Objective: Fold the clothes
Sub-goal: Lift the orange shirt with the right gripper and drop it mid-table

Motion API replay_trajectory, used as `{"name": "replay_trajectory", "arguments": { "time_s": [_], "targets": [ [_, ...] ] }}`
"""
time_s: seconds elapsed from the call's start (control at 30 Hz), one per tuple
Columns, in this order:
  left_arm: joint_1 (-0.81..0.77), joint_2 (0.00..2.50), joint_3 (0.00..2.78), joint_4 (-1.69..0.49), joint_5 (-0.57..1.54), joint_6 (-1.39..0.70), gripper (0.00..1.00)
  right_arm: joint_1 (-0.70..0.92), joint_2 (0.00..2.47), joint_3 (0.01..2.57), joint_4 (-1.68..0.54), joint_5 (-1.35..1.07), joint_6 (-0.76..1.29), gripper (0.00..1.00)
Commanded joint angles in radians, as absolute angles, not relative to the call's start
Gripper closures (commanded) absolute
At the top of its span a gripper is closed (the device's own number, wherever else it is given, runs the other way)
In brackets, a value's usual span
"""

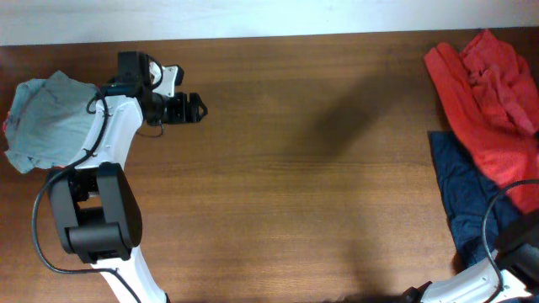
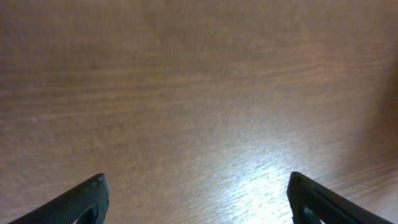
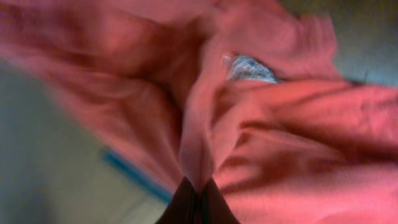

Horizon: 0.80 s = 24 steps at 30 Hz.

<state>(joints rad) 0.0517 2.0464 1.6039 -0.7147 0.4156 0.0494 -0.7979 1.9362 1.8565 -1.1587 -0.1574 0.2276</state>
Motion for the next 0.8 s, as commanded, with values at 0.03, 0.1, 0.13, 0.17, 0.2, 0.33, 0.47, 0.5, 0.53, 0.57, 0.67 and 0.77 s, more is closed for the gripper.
{"name": "replay_trajectory", "arguments": {
  "time_s": [0.03,0.1,0.13,0.17,0.2,0.33,0.47,0.5,0.53,0.57,0.67,0.77],
  "targets": [
    [0.055,2.046,1.703,-0.715,0.431,0.065,0.09,-0.662,1.917,2.176,-1.315,-0.263,0.157,0.96],
    [0.057,2.046,1.776,-0.740,0.430,0.065,0.09,-0.536,1.917,2.340,-1.407,-0.265,0.154,0.96],
    [0.060,2.046,1.804,-0.755,0.430,0.065,0.09,-0.494,1.917,2.376,-1.422,-0.267,0.154,0.96],
    [0.064,2.045,1.837,-0.776,0.430,0.065,0.09,-0.431,1.917,2.423,-1.438,-0.266,0.155,0.96],
    [0.072,2.045,1.878,-0.804,0.430,0.065,0.09,-0.372,1.917,2.456,-1.441,-0.266,0.166,0.96],
    [0.124,2.045,2.017,-0.912,0.430,0.065,0.10,-0.118,1.917,2.508,-1.367,-0.266,0.219,0.96],
    [0.205,2.045,2.125,-0.997,0.430,0.065,0.11,0.119,1.917,2.508,-1.238,-0.207,0.226,0.96],
    [0.219,2.045,2.136,-1.006,0.430,0.065,0.11,0.153,1.915,2.508,-1.215,-0.193,0.226,0.96],
    [0.238,2.045,2.145,-1.016,0.430,0.065,0.11,0.194,1.913,2.508,-1.188,-0.177,0.226,0.96],
    [0.250,2.045,2.146,-1.021,0.430,0.066,0.11,0.218,1.910,2.512,-1.173,-0.172,0.226,0.96],
    [0.278,2.046,2.146,-1.046,0.430,0.086,0.11,0.274,1.908,2.542,-1.159,-0.173,0.245,0.96],
    [0.300,2.046,2.146,-1.059,0.430,0.123,0.15,0.335,1.908,2.597,-1.160,-0.201,0.245,0.96]
  ]
}}
